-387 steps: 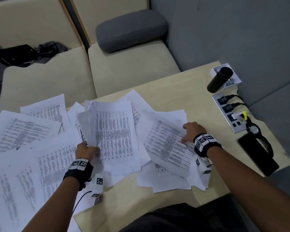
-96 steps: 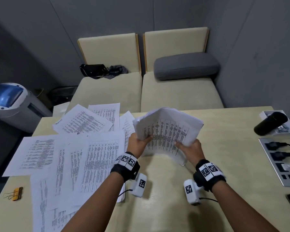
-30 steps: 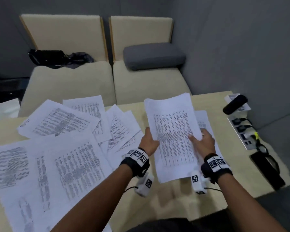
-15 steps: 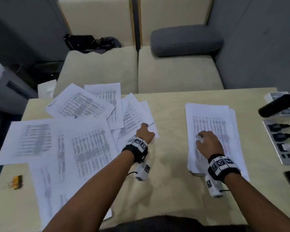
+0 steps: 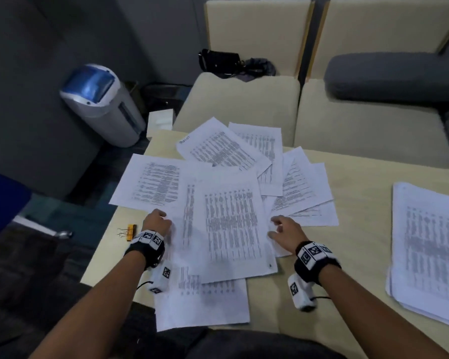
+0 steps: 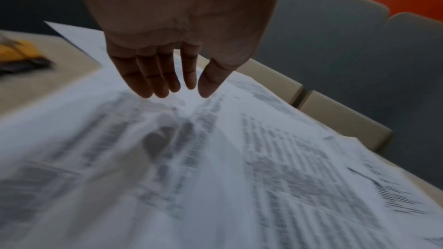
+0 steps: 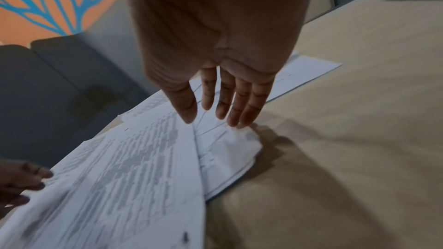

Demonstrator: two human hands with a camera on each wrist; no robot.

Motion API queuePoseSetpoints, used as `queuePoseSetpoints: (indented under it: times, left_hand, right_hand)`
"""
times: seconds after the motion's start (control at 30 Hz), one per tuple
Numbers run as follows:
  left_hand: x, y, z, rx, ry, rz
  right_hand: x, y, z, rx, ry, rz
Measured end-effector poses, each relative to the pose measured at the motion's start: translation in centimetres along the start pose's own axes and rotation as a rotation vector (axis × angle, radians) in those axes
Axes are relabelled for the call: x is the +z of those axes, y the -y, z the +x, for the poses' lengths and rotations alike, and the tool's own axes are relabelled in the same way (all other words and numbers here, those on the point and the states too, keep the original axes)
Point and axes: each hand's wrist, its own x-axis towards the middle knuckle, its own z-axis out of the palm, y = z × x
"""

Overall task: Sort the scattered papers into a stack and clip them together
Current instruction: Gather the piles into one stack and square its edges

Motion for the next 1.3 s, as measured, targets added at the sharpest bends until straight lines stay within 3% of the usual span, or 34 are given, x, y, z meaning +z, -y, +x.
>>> queuePoseSetpoints:
  times: [0.23, 0.37, 0.47, 0.63, 0.7, 0.73, 0.8, 0.87, 1.03, 1.1, 1.2, 1.3]
  left_hand:
    - [1.7, -0.3, 1.3, 0.043, 0.153, -0.236]
    - [3.6, -2.3, 0.7, 0.093, 0.260, -0.193]
    - [3.9, -2.3, 1.6, 0.204, 0.292, -0.138]
    - [1.1, -1.5, 2.2, 0.455, 0.363, -0.393]
    - [0.2, -0.6, 2.4, 0.419, 0.351, -0.444]
    - [-0.1, 0.1, 2.7, 0.383, 0.279, -0.409]
    - [-0.1, 2.2, 3.9, 0.212, 0.055, -0.201]
    - [-0.3, 3.7, 3.9, -0.005, -0.033, -0.133]
    - [0.9, 1.7, 2.1, -0.106, 0.134, -0.269]
    - [1.5, 0.5, 1.6, -0.123, 0.185, -0.150]
    - [2.2, -1.1, 0.6, -0.138, 0.131, 0.124]
    - [2.8, -2.0, -0.4, -0.093, 0.141, -0.008]
  right_hand:
    - [4.3, 3.7, 2.2, 0.171, -0.094, 0.139]
    - [6.6, 4.9, 2.8, 0.230, -0.106, 0.200]
    - [7.3, 5.0, 3.3, 0.265, -0.171, 0.211]
    - [7.3, 4.6, 4.4, 0.272, -0.164, 0.384]
    - [7.2, 5.1, 4.3, 0.251, -0.167, 0.410]
    - [7.2, 5.3, 4.2, 0.242, -0.168, 0.385]
    - [7.4, 5.6, 4.1, 0.247, -0.158, 0.223]
    - [7.8, 5.9, 3.9, 0.238, -0.152, 0.098]
    - [8.4, 6.1, 3.3, 0.187, -0.145, -0.047]
    - [8.1, 6.1, 3.1, 0.173, -0.175, -0.001]
    - [7.2, 5.8, 2.9, 0.203, -0.126, 0.029]
    - [6.7, 5.1, 2.6, 0.262, -0.032, 0.027]
